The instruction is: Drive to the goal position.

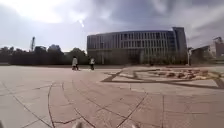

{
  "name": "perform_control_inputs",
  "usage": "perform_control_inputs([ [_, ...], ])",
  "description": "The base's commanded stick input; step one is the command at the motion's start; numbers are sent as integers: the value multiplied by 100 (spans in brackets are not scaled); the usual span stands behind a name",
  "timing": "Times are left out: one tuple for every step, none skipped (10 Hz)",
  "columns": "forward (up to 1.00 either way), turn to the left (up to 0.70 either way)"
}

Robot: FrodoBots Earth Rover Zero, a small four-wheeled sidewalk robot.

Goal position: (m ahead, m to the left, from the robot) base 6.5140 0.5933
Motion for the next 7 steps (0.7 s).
perform_control_inputs([
  [69,-1],
  [69,-1],
  [69,-1],
  [69,-1],
  [69,-1],
  [69,-1],
  [69,-1],
])
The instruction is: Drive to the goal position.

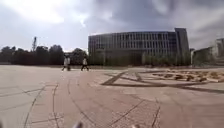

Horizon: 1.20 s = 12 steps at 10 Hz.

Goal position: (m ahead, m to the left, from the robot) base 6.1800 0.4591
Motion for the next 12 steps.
perform_control_inputs([
  [69,-1],
  [69,-1],
  [69,-1],
  [69,-1],
  [69,-1],
  [69,-9],
  [69,-27],
  [69,-19],
  [69,-1],
  [69,-1],
  [69,-1],
  [69,-1],
])
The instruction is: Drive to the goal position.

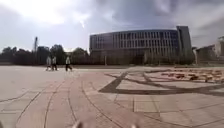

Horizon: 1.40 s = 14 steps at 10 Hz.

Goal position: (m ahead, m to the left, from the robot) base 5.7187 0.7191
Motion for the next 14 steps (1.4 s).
perform_control_inputs([
  [69,-1],
  [69,-1],
  [69,-1],
  [69,-1],
  [69,-1],
  [69,-1],
  [69,-1],
  [69,-1],
  [69,-1],
  [69,-1],
  [69,-1],
  [69,-1],
  [69,-1],
  [69,-1],
])
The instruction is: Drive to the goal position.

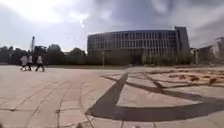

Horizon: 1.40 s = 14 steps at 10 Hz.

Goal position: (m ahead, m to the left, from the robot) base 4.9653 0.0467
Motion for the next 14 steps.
perform_control_inputs([
  [69,-1],
  [69,-1],
  [69,-1],
  [69,-1],
  [69,-1],
  [69,-1],
  [69,-1],
  [69,-1],
  [69,-1],
  [69,-1],
  [69,-1],
  [69,-1],
  [69,-1],
  [69,-16],
])
